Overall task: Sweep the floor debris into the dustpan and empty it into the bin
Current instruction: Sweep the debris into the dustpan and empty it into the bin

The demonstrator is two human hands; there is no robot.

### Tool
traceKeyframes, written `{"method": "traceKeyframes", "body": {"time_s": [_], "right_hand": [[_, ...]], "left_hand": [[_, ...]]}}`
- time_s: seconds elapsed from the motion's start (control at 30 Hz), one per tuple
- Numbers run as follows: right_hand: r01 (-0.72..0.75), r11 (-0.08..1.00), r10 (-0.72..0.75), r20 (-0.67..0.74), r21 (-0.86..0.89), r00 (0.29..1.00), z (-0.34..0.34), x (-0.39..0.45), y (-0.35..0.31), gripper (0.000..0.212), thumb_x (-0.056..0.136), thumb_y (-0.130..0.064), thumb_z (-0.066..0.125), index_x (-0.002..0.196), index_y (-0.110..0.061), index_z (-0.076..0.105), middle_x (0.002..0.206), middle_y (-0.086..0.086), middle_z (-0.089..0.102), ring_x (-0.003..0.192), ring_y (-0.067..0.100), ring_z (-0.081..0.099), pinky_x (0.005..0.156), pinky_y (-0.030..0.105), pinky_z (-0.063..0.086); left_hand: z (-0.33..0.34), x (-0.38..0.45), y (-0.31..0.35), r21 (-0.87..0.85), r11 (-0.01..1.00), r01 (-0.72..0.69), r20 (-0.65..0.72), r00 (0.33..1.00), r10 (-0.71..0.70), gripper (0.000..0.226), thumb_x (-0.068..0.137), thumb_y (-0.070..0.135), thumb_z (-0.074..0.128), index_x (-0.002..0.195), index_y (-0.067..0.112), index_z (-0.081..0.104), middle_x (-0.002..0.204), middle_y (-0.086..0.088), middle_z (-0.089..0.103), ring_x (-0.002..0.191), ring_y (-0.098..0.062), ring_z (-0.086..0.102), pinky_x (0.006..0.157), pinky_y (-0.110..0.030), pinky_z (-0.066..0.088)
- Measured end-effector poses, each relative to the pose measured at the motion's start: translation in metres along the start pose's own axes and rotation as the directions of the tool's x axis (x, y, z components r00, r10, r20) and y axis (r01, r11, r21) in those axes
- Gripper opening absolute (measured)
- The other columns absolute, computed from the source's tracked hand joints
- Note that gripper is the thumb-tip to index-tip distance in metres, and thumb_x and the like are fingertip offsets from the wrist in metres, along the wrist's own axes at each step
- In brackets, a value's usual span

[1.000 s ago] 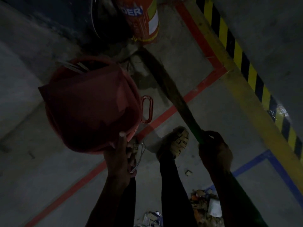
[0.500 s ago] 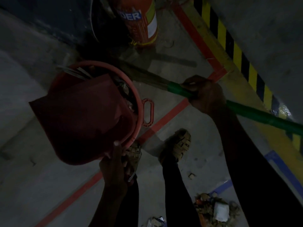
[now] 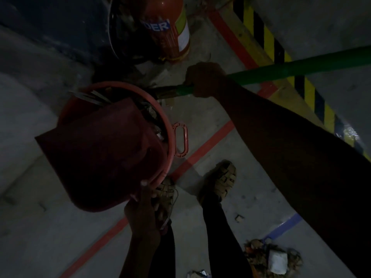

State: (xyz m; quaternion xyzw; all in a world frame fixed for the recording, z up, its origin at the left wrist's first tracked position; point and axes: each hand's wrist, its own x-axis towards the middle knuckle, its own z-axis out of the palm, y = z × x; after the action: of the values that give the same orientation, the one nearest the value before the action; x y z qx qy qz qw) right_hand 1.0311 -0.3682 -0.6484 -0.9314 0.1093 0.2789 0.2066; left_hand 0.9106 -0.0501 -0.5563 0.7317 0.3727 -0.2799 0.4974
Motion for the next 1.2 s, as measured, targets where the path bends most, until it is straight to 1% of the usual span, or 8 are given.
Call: {"method": "traceKeyframes", "body": {"time_s": [0.23, 0.37, 0.43, 0.6, 0.73, 0.87, 1.0, 1.2], "right_hand": [[-0.018, 0.977, 0.019, 0.0, -0.214, 1.0, 0.017, 0.02, -0.027, 0.035, 0.092, -0.023, 0.063, 0.121, -0.004, 0.057, 0.122, 0.016, 0.061, 0.11, 0.035, 0.06, 0.093, 0.047, 0.047], [-0.106, 0.977, 0.106, -0.011, -0.187, 0.994, 0.045, 0.016, -0.044, 0.031, 0.091, -0.023, 0.065, 0.117, -0.008, 0.059, 0.116, 0.011, 0.062, 0.104, 0.032, 0.063, 0.089, 0.043, 0.051], [-0.158, 0.973, 0.156, -0.026, -0.167, 0.987, 0.069, 0.006, -0.048, 0.028, 0.093, -0.021, 0.061, 0.118, -0.008, 0.058, 0.115, 0.01, 0.061, 0.098, 0.032, 0.064, 0.086, 0.043, 0.054], [-0.216, 0.94, 0.234, 0.039, -0.264, 0.971, 0.114, -0.027, -0.031, 0.036, 0.096, -0.023, 0.055, 0.13, -0.013, 0.055, 0.136, 0.008, 0.051, 0.091, 0.03, 0.064, 0.077, 0.042, 0.056], [-0.258, 0.909, 0.28, 0.021, -0.328, 0.96, 0.116, -0.054, -0.006, 0.031, 0.093, -0.023, 0.058, 0.122, -0.014, 0.059, 0.129, 0.007, 0.047, 0.081, 0.028, 0.062, 0.069, 0.036, 0.053], [-0.412, 0.885, 0.419, -0.014, -0.218, 0.908, 0.118, -0.085, 0.024, 0.026, 0.092, -0.02, 0.058, 0.116, -0.012, 0.062, 0.126, 0.01, 0.05, 0.088, 0.031, 0.063, 0.072, 0.035, 0.051], [-0.562, 0.814, 0.567, -0.016, -0.147, 0.824, 0.121, -0.125, 0.038, 0.028, 0.092, -0.025, 0.059, 0.117, -0.013, 0.059, 0.126, 0.011, 0.055, 0.088, 0.032, 0.064, 0.065, 0.031, 0.042], [-0.707, 0.693, 0.712, 0.021, 0.137, 0.702, 0.125, -0.189, 0.028, 0.035, 0.087, -0.024, 0.067, 0.118, -0.013, 0.057, 0.108, 0.011, 0.056, 0.079, 0.031, 0.059, 0.062, 0.03, 0.035]], "left_hand": [[-0.002, 0.002, -0.004, -0.027, 1.0, 0.0, -0.022, 1.0, -0.001, 0.054, 0.096, 0.045, 0.059, 0.061, 0.009, 0.038, 0.039, 0.002, 0.034, 0.026, -0.01, 0.029, 0.035, -0.015, 0.025], [-0.001, 0.004, -0.005, -0.055, 0.998, 0.033, -0.024, 0.999, -0.034, 0.053, 0.087, 0.05, 0.061, 0.062, 0.01, 0.037, 0.04, 0.003, 0.034, 0.026, -0.011, 0.029, 0.035, -0.015, 0.025], [-0.001, 0.005, -0.006, -0.077, 0.996, 0.04, -0.012, 0.999, -0.041, 0.052, 0.089, 0.049, 0.061, 0.062, 0.011, 0.038, 0.041, 0.002, 0.033, 0.027, -0.011, 0.028, 0.036, -0.015, 0.025], [0.002, 0.003, -0.004, -0.065, 0.998, 0.003, -0.003, 1.0, -0.003, 0.051, 0.094, 0.047, 0.061, 0.063, 0.013, 0.04, 0.043, 0.002, 0.035, 0.028, -0.01, 0.029, 0.038, -0.015, 0.025], [0.001, 0.003, -0.002, -0.055, 0.998, 0.005, -0.002, 1.0, -0.005, 0.051, 0.093, 0.048, 0.061, 0.063, 0.012, 0.04, 0.043, 0.002, 0.035, 0.028, -0.011, 0.029, 0.038, -0.016, 0.024], [-0.001, -0.004, -0.003, -0.072, 0.997, 0.012, 0.02, 1.0, -0.011, 0.052, 0.083, 0.057, 0.064, 0.067, 0.012, 0.042, 0.043, 0.001, 0.035, 0.027, -0.012, 0.03, 0.038, -0.016, 0.026], [-0.003, -0.006, -0.008, -0.029, 0.999, 0.032, 0.061, 0.998, -0.031, 0.064, 0.066, 0.074, 0.074, 0.065, 0.021, 0.04, 0.051, -0.001, 0.029, 0.033, -0.012, 0.027, 0.046, -0.021, 0.025], [0.001, -0.012, -0.002, 0.004, 1.0, 0.003, 0.098, 0.995, -0.003, 0.054, 0.079, 0.062, 0.067, 0.067, 0.014, 0.045, 0.047, 0.001, 0.036, 0.03, -0.013, 0.032, 0.042, -0.018, 0.025]]}}
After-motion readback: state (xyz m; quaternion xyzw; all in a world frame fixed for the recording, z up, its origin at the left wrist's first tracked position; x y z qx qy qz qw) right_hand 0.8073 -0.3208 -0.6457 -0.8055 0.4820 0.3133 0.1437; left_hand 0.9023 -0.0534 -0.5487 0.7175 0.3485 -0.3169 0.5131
